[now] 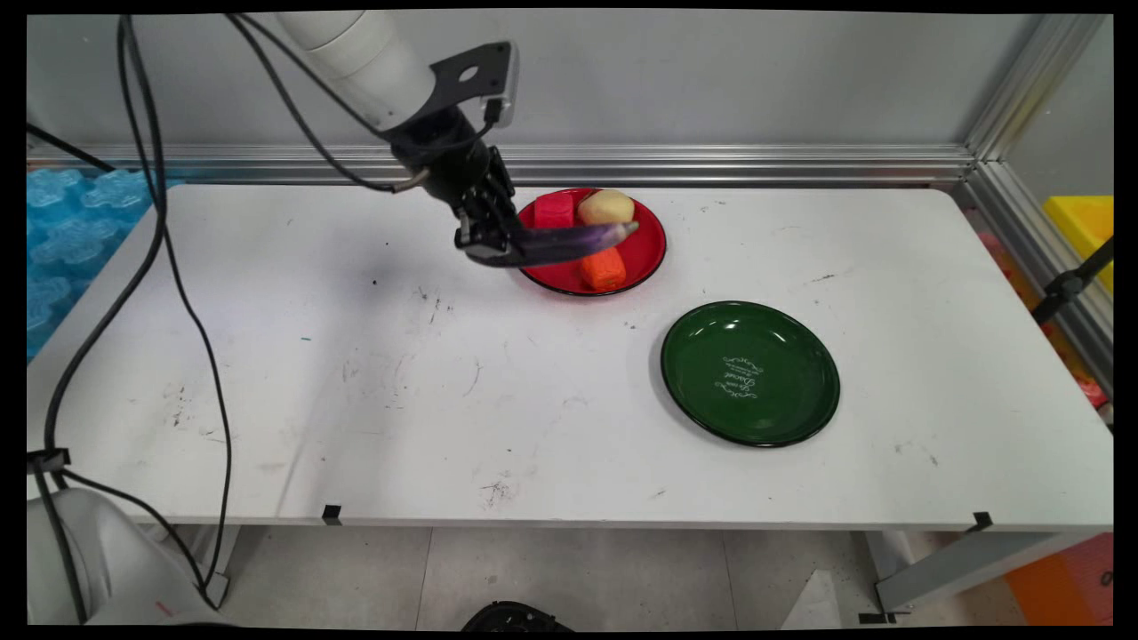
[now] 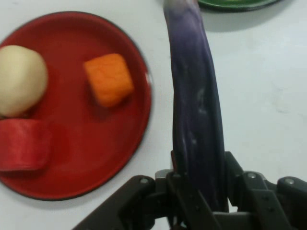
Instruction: Place the picked object on the table
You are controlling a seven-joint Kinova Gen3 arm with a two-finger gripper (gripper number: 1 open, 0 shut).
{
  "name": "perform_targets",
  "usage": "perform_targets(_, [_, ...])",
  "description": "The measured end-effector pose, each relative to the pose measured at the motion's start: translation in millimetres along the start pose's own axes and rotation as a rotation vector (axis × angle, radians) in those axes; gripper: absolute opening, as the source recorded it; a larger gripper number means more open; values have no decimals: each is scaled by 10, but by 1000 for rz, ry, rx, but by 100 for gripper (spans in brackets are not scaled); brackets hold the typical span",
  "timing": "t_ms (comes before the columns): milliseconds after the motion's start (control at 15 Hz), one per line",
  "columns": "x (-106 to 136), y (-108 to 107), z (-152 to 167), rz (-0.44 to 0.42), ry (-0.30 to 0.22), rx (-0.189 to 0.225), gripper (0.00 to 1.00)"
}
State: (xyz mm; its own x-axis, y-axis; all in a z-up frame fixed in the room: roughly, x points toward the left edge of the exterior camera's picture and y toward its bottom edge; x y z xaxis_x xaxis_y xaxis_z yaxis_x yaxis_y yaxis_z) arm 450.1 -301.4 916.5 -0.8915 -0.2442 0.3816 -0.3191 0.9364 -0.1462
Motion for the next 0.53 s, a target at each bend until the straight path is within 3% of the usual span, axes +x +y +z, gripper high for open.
perform_targets(267, [6, 217, 107, 7, -2, -22, 0])
perform_targets(533, [44, 370, 414, -3, -12, -33, 0])
